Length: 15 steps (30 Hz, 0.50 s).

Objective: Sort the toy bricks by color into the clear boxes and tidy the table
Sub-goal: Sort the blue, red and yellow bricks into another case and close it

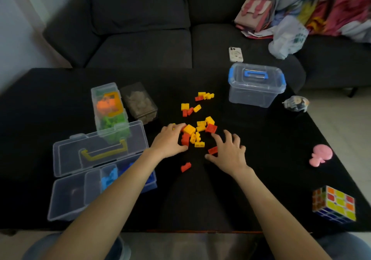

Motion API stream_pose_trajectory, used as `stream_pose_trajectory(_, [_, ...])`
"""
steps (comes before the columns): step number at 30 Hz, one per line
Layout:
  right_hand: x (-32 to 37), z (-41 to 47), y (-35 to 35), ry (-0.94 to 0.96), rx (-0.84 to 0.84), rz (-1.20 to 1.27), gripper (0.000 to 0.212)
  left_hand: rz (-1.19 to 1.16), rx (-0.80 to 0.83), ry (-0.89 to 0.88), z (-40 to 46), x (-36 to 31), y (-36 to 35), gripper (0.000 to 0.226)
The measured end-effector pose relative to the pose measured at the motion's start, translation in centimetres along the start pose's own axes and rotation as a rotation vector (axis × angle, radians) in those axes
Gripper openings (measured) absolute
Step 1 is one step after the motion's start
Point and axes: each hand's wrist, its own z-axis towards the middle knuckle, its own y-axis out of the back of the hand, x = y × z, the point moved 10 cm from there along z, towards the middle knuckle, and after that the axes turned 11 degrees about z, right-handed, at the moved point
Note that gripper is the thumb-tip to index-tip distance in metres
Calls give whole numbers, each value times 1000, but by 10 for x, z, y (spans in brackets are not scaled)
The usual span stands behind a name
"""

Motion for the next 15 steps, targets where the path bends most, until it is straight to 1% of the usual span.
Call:
stream_pose_trajectory(2, [-23, 5, -10, -107, 30, 7, 83, 14, 79, 12, 12, 0, -11, 91])
stream_pose_trajectory(3, [-29, 6, -12, -120, 15, 13, 82, 23, 93, 9, 16, -1, -14, 91])
stream_pose_trajectory(5, [-30, 10, -16, -80, -33, 86, 75, 57, 45, -9, 21, -4, -16, 77])
stream_pose_trajectory(7, [-22, 16, -19, -12, -56, 220, 70, 89, -59, -28, 22, -7, -11, 57])
stream_pose_trajectory(9, [-12, 24, -18, 48, -62, 275, 69, 114, -120, -47, 19, -9, -7, 47])
stream_pose_trajectory(11, [-11, 35, -13, 61, -75, 294, 74, 129, -138, -65, 12, -10, -1, 45])
stream_pose_trajectory(12, [-14, 41, -10, 52, -70, 308, 80, 120, -133, -76, 7, -12, 3, 43])
stream_pose_trajectory(13, [-17, 47, -8, 49, -51, 315, 88, 106, -112, -92, 2, -15, 5, 42])
stream_pose_trajectory(15, [-18, 57, -10, 76, 19, 283, 102, 105, -20, -123, -9, -26, 3, 40])
